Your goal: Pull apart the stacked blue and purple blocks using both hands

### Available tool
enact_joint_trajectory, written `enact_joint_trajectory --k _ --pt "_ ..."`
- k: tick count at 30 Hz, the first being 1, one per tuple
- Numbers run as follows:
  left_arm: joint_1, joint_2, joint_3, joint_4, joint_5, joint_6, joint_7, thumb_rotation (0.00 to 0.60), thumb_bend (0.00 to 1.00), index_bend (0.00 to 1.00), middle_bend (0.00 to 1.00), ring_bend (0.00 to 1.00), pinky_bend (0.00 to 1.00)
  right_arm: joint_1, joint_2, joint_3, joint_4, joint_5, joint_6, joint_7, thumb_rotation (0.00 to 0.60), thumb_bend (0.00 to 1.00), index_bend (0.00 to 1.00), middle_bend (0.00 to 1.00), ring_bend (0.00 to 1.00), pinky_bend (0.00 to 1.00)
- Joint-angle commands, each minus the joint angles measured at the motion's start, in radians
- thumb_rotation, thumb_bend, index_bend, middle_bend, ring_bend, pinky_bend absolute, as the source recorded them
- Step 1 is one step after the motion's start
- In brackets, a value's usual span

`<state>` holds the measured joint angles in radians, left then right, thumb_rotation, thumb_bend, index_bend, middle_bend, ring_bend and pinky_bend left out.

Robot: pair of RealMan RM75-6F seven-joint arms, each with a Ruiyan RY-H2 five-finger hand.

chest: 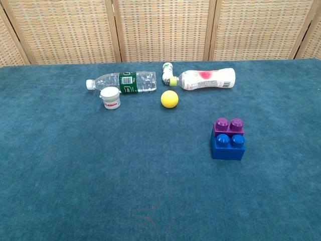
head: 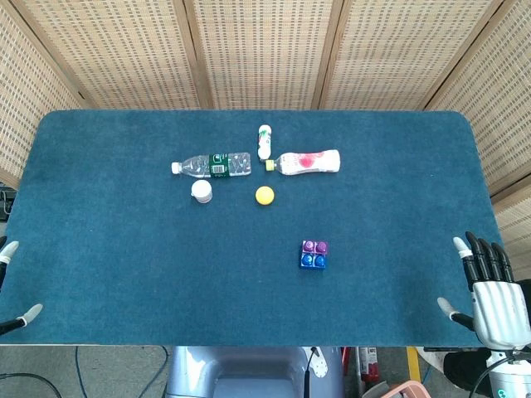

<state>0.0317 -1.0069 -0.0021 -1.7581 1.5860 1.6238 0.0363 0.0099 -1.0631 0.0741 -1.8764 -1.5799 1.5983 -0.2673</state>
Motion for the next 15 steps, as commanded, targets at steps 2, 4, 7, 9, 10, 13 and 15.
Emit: enact_joint_trajectory --k 2,4,7,9,10,13,15 --pt "-0.001 0.000 -0.001 0.001 -0.002 -0.003 -0.002 0.600 0.00 0.00 0.00 0.00 0.00 0.001 0.001 -0.001 -0.001 0.001 -0.004 0.002 0.600 0.00 0.00 0.00 0.00 0.00" --pt "-0.002 0.000 -0.001 0.001 -0.003 -0.004 -0.003 0.600 0.00 0.00 0.00 0.00 0.00 0.004 0.001 0.000 0.001 0.002 -0.008 0.006 0.600 0.00 0.00 0.00 0.00 0.00" --pt "-0.004 -0.001 -0.005 0.002 -0.008 -0.008 -0.006 0.600 0.00 0.00 0.00 0.00 0.00 0.021 0.000 0.003 0.003 0.011 -0.038 0.028 0.600 0.00 0.00 0.00 0.00 0.00" --pt "-0.007 -0.002 -0.009 0.002 -0.017 -0.012 -0.004 0.600 0.00 0.00 0.00 0.00 0.00 0.053 -0.001 0.011 0.009 0.015 -0.086 0.055 0.600 0.00 0.00 0.00 0.00 0.00" --pt "-0.008 -0.003 -0.011 0.000 -0.020 -0.013 -0.003 0.600 0.00 0.00 0.00 0.00 0.00 0.072 0.000 0.016 0.011 0.015 -0.114 0.066 0.600 0.00 0.00 0.00 0.00 0.00" --pt "-0.015 -0.006 -0.018 -0.007 -0.028 -0.021 0.008 0.600 0.00 0.00 0.00 0.00 0.00 0.162 0.005 0.044 0.015 0.023 -0.239 0.108 0.600 0.00 0.01 0.02 0.00 0.00" --pt "-0.022 -0.010 -0.022 -0.011 -0.038 -0.034 0.022 0.600 0.00 0.00 0.00 0.00 0.00 0.238 0.014 0.067 0.005 0.055 -0.355 0.162 0.600 0.00 0.03 0.04 0.00 0.00"
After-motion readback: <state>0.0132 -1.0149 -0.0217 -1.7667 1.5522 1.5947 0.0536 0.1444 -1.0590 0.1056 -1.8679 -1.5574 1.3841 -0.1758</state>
